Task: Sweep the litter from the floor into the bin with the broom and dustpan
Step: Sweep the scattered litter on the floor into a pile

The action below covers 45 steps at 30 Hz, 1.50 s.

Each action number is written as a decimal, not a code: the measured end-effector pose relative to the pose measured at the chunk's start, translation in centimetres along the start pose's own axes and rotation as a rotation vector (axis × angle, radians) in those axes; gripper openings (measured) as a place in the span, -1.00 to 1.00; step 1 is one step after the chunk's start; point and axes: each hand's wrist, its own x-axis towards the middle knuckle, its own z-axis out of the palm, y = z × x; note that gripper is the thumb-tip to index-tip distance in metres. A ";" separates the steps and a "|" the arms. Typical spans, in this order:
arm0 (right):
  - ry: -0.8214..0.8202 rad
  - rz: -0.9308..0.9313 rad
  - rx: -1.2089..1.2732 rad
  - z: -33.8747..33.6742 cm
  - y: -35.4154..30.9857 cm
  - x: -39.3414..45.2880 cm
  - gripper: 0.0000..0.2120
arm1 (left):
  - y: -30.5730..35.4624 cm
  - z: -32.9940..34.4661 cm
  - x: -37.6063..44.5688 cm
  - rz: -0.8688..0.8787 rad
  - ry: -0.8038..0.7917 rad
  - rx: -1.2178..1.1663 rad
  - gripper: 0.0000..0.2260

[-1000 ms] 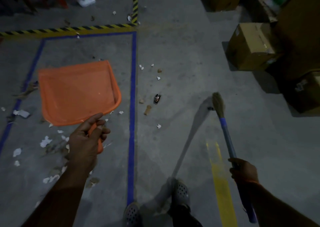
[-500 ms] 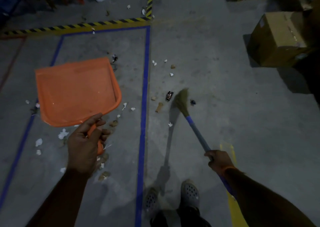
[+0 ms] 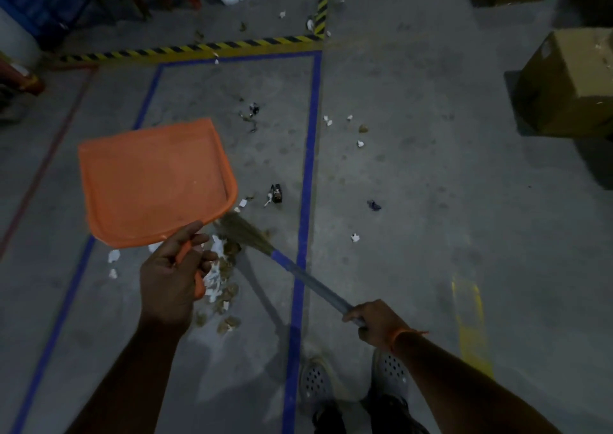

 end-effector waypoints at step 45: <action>0.322 0.608 0.292 8.4 0.2 -13.5 -0.61 | -1.4 -1.6 -0.2 -0.004 -0.164 -0.037 -0.69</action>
